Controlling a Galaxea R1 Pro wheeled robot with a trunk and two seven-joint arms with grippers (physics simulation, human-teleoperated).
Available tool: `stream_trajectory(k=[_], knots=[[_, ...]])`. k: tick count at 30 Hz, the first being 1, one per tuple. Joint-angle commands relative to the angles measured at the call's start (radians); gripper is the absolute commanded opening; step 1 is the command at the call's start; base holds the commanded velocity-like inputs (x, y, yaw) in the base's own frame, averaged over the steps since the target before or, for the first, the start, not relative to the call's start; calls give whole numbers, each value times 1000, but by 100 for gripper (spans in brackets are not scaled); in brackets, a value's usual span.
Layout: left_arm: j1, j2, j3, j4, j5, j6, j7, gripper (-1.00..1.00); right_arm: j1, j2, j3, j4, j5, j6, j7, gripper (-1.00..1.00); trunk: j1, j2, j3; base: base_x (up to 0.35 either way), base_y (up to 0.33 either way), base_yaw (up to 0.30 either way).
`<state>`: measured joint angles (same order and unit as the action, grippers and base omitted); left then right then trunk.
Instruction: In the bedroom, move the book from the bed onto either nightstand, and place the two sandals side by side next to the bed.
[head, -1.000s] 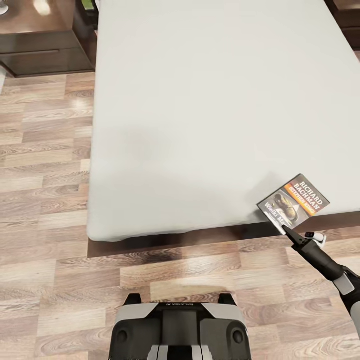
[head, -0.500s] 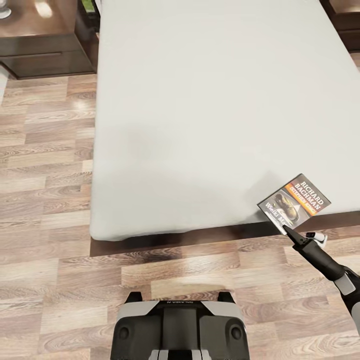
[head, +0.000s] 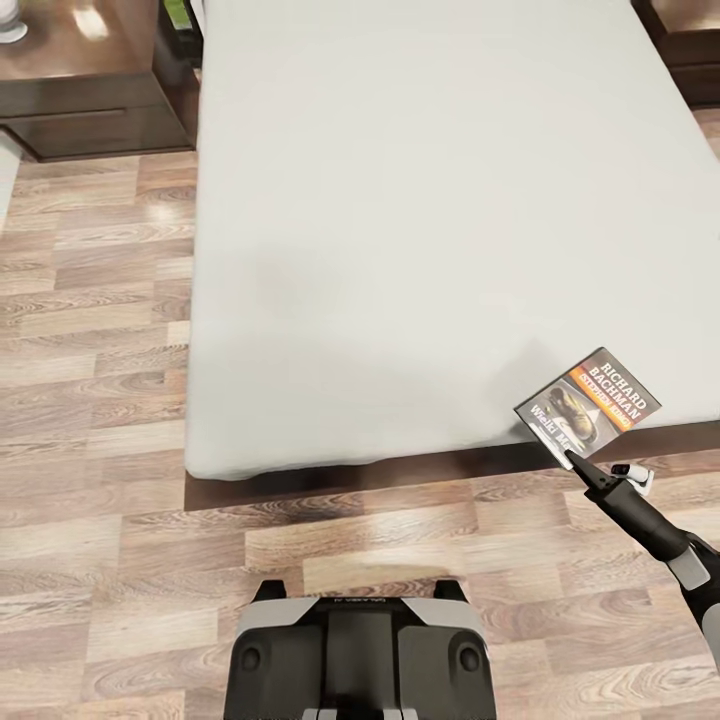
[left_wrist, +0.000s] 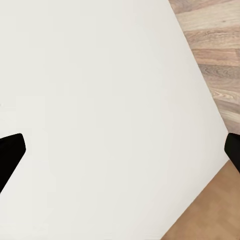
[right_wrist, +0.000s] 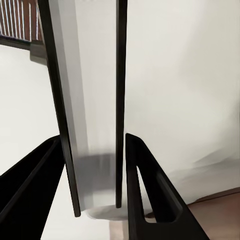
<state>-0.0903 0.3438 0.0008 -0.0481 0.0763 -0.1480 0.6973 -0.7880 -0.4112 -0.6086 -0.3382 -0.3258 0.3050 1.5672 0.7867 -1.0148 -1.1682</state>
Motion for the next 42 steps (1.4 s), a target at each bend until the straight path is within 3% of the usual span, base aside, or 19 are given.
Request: stream_trajectory(k=[1,42], knots=[[0,0,-1,1,8,-8,-1,100,0,0,-2,0,1,11,4,-100,-4,7,3,0,0,0],[-1,0,-1,1,8,-8,8,100,0,0,11,-30,5,26,4,-100,-161,294,131,0,0,0]])
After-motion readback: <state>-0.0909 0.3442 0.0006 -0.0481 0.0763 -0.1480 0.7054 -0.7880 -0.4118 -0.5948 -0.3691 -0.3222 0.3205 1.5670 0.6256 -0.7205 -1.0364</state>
